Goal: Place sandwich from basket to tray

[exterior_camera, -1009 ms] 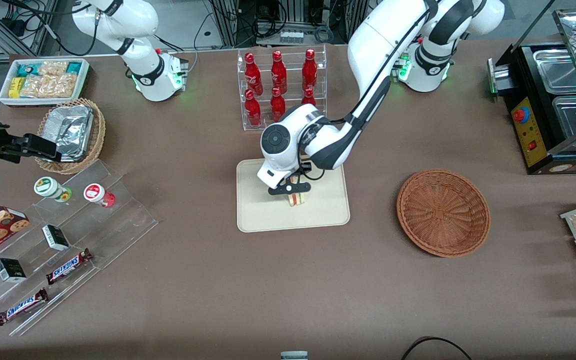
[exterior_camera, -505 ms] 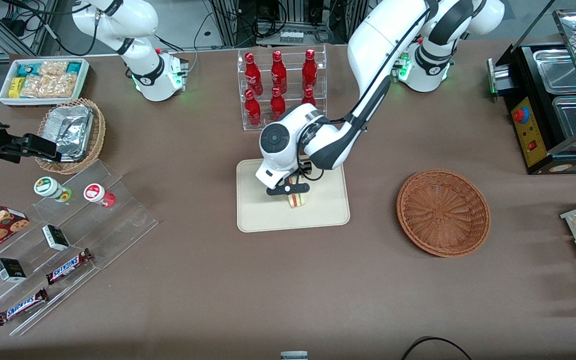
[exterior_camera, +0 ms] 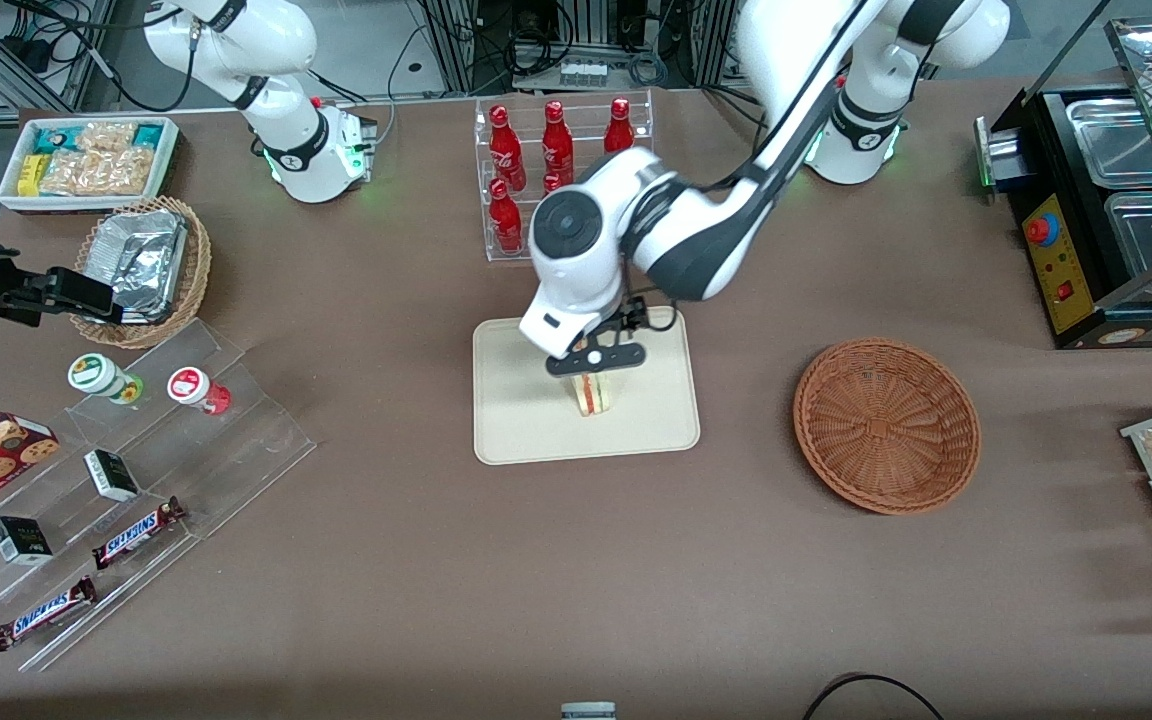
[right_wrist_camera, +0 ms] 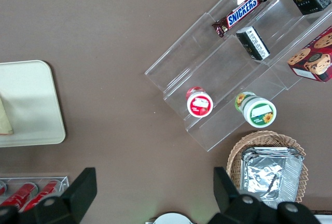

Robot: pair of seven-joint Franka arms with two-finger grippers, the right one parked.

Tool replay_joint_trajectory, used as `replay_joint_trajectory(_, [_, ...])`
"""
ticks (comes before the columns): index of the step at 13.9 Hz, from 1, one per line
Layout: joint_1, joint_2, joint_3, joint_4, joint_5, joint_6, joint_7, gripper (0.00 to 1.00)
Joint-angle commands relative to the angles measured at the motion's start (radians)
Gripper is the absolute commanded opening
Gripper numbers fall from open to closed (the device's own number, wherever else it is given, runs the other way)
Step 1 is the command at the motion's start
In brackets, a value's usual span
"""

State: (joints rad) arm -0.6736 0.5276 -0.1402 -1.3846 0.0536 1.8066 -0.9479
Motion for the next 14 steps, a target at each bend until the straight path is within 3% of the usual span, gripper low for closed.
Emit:
replay_joint_trajectory(1, [0.069, -0.125, -0.001, -0.03, 0.0, -0.084, 0.009, 1.0])
replay_joint_trajectory(7, [0.271, -0.314, -0.002, -0.037, -0.004, -0.277, 0.064, 1.0])
replay_joint_trajectory(14, [0.489, -0.463, 0.002, -0.042, -0.017, -0.429, 0.432, 1.0])
